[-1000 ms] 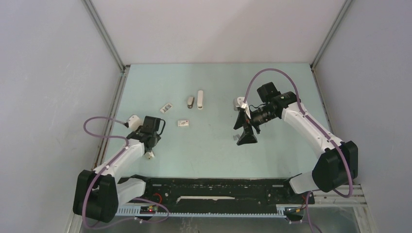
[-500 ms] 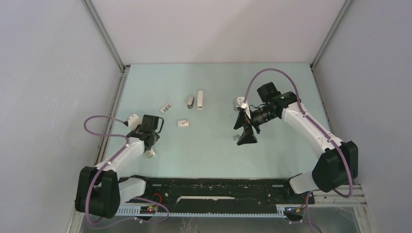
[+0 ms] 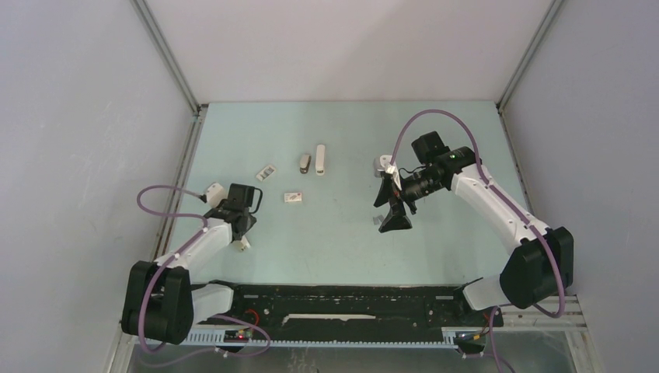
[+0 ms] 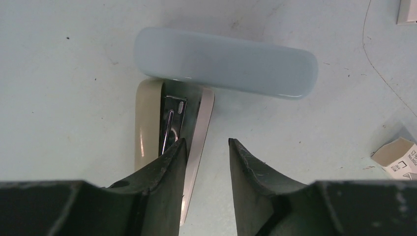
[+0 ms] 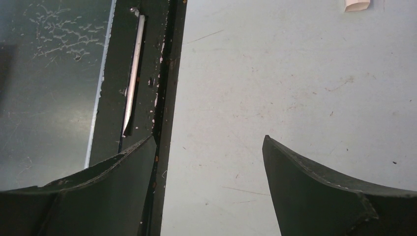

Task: Unload the staples from the stapler
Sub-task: Pick up the stapler from the center of the board.

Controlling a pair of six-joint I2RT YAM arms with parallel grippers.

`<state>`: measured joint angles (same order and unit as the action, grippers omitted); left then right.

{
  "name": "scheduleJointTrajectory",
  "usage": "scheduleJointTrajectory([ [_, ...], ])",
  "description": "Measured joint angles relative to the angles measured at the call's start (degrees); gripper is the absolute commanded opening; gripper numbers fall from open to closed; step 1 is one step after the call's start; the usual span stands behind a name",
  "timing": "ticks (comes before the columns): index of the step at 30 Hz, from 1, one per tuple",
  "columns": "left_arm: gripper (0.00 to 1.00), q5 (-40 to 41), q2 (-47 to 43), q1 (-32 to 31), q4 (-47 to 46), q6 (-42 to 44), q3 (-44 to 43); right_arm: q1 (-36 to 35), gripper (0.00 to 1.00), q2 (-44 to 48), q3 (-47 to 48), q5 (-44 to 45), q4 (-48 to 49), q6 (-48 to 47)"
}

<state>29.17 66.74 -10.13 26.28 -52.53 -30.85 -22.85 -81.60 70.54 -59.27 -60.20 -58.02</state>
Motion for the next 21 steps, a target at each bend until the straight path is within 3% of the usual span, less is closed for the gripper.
scheduleJointTrajectory([
  [3,0.32,-0.2,0.0,0.0,0.0,0.0,0.0,0.0,0.89,0.2,0.0,-0.1,0.0,0.0],
  [10,0.01,-1.5,0.0,0.1,-0.3,0.1,0.1,0.0,0.89,0.3,0.0,-0.3,0.0,0.0],
  [21,0.00,-9.2,-6.9,0.0,-0.9,0.5,3.2,0.0,0.90,0.4,0.0,-0.4,0.0,0.0],
])
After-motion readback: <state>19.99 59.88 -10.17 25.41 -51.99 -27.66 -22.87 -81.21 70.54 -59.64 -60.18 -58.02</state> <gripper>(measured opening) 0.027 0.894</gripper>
